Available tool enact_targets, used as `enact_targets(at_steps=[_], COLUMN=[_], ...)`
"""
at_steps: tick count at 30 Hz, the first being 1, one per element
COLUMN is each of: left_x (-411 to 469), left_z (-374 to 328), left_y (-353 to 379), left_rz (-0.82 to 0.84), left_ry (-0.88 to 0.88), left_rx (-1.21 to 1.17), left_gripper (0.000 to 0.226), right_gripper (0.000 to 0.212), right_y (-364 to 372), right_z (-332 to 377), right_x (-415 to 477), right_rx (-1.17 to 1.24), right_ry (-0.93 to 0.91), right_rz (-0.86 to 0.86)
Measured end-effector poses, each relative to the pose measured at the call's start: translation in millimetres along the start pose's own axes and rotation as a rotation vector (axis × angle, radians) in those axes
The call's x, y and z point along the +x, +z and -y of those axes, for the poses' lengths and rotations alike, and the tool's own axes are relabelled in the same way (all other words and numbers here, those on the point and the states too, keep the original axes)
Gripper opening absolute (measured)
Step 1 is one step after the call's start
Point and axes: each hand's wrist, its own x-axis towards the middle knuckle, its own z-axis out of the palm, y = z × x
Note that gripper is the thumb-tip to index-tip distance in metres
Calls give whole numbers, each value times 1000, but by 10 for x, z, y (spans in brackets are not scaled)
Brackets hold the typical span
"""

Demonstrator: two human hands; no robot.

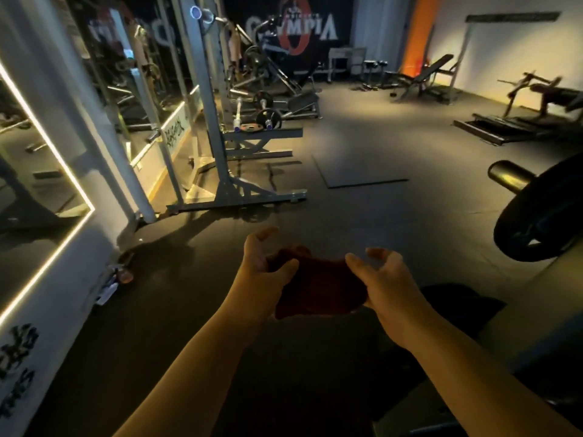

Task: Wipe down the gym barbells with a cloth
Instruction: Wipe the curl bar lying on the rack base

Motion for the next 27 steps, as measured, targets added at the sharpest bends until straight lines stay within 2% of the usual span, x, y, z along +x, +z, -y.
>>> enact_targets(at_steps=[2,4,7,9,12,14,16,18,22,24,27], left_x=[365,744,1349,1755,2333,2649,2978,3292,3951,4304,4877], left_z=[52,105,129,80,27,-2,-17,-18,-7,-17,-22], left_y=[-66,-119,-131,-76,61,148,209,250,291,284,236], left_rz=[60,112,150,148,202,230,240,235,207,221,242], left_ry=[31,83,169,201,225,266,283,259,158,103,87], left_rx=[136,318,541,589,650,702,697,627,521,433,385], left_gripper=[48,47,47,41,41,36,29,20,3,11,21], right_gripper=[35,24,29,39,46,40,24,13,15,22,24], right_y=[68,75,6,-58,-123,-128,-92,-44,123,247,434], right_z=[57,126,236,314,432,531,639,717,834,909,1012], right_x=[216,484,932,1236,1671,1930,2167,2399,2948,3254,3744], right_rx=[-43,-128,-170,-248,-470,-666,-741,-742,-567,-414,-278], right_ry=[-48,-98,-205,-262,-298,-349,-371,-339,-172,-80,-70], right_rz=[-25,24,107,123,61,-1,-46,-101,-93,-92,-191])
